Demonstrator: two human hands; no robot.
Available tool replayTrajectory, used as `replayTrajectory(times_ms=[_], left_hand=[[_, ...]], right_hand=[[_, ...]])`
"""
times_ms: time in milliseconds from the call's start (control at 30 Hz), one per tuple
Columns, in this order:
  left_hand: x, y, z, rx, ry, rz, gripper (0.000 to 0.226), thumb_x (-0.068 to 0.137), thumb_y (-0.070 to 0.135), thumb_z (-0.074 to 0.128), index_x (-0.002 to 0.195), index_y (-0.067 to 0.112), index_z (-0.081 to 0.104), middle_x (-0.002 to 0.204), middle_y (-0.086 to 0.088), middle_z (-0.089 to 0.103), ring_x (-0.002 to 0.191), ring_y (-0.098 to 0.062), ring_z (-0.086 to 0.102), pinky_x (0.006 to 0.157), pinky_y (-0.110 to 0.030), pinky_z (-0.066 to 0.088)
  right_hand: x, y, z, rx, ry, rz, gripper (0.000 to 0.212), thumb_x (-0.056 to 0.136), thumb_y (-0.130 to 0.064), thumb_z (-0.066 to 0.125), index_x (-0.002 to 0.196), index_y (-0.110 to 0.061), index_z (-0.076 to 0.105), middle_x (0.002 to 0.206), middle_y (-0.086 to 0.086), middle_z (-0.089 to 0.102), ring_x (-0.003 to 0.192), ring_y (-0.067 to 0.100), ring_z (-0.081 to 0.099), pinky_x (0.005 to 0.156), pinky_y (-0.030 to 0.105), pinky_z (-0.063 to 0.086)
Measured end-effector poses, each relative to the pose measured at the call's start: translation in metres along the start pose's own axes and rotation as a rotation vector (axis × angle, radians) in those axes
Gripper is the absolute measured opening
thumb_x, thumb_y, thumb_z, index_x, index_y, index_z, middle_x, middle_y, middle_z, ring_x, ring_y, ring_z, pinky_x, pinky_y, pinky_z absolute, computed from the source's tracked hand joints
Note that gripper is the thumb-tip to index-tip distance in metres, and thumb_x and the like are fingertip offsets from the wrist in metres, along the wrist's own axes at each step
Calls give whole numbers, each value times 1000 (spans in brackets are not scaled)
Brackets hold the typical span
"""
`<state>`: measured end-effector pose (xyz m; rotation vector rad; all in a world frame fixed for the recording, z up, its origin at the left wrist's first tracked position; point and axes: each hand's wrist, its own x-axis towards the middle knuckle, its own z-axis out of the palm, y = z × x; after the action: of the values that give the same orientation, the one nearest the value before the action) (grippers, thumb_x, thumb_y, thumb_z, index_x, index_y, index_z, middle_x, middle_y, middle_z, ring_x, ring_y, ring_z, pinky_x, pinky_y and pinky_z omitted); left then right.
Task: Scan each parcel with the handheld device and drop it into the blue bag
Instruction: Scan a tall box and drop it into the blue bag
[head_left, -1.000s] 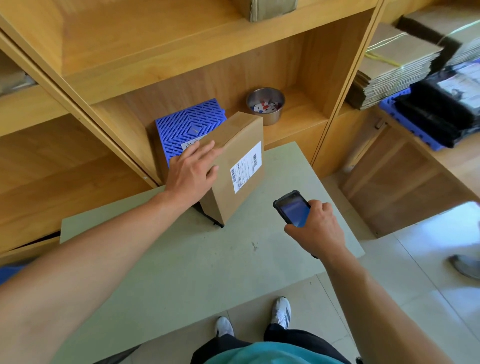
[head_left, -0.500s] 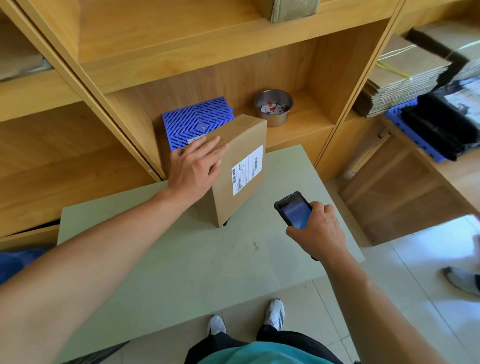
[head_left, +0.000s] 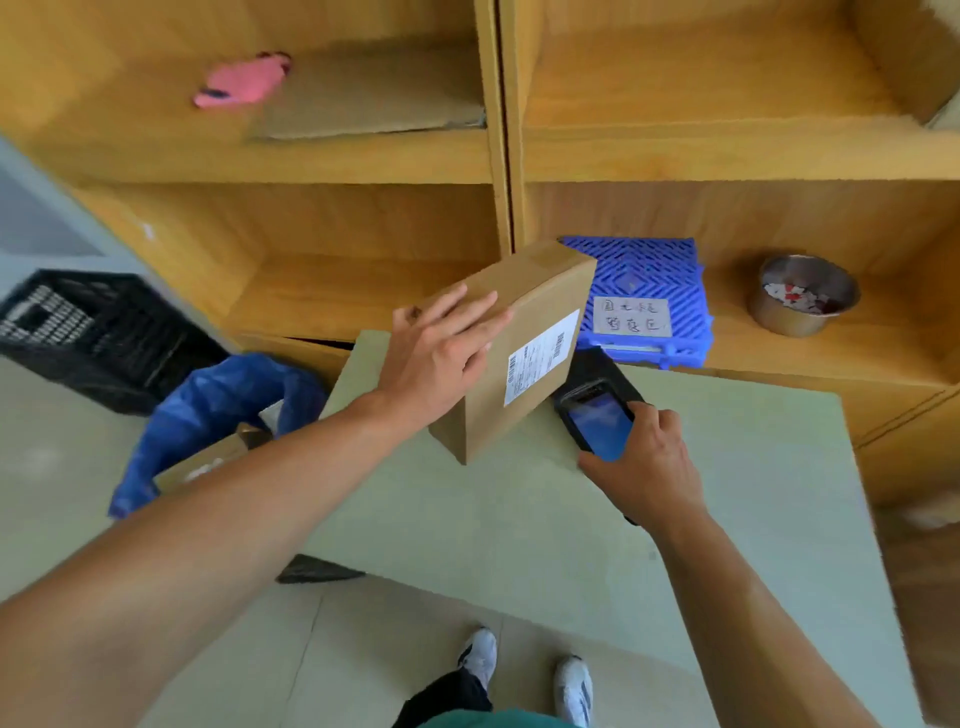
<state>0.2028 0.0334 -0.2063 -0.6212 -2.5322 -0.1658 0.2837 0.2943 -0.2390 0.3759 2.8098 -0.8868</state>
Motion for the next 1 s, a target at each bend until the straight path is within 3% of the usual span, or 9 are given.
replayTrajectory(times_ms=[100, 233, 367, 567, 800, 1000], left_hand=[[-47, -45, -32, 99, -10, -124, 42, 98, 25, 51, 138, 34, 63, 147, 6, 59, 136, -23, 54, 86, -52, 46], [-108, -86, -70, 190, -35, -343, 43, 96, 26, 50, 137, 33, 63, 145, 8, 61, 134, -22, 57, 86, -54, 47], [-175, -118, -111, 333, -35, -464, 45, 95, 26, 49, 136, 33, 65, 143, 11, 61, 134, -18, 56, 84, -50, 46], [-271, -174, -158, 440, -54, -659, 47, 92, 25, 47, 134, 33, 66, 142, 14, 62, 133, -13, 56, 83, -48, 44], [-357, -261, -190, 432, -113, -809, 48, 94, 31, 42, 138, 35, 62, 144, 15, 60, 136, -12, 52, 90, -50, 43], [-406, -337, -198, 382, -173, -921, 49, 96, 33, 37, 139, 36, 61, 145, 15, 60, 136, -12, 52, 92, -52, 44]], right_hand=[[0, -48, 26, 21, -63, -142, 84, 68, -48, 77, 137, -18, 41, 117, 3, 43, 107, 31, 55, 88, 48, 54], [-3, -102, 62, -2, -168, -284, 79, 69, -49, 79, 133, -19, 43, 110, -3, 38, 97, 22, 51, 79, 45, 57], [-22, -161, 104, -23, -265, -440, 81, 66, -52, 73, 135, -23, 42, 110, -5, 39, 94, 26, 54, 69, 48, 60], [-62, -258, 168, -98, -352, -607, 76, 67, -48, 75, 130, -23, 41, 107, -4, 38, 87, 26, 56, 66, 46, 61], [-100, -344, 244, -158, -415, -643, 83, 70, -49, 76, 138, -19, 39, 118, 2, 42, 103, 29, 56, 85, 51, 56], [-115, -396, 296, -238, -410, -639, 91, 73, -51, 79, 143, -17, 33, 130, 5, 40, 114, 28, 53, 92, 48, 54]])
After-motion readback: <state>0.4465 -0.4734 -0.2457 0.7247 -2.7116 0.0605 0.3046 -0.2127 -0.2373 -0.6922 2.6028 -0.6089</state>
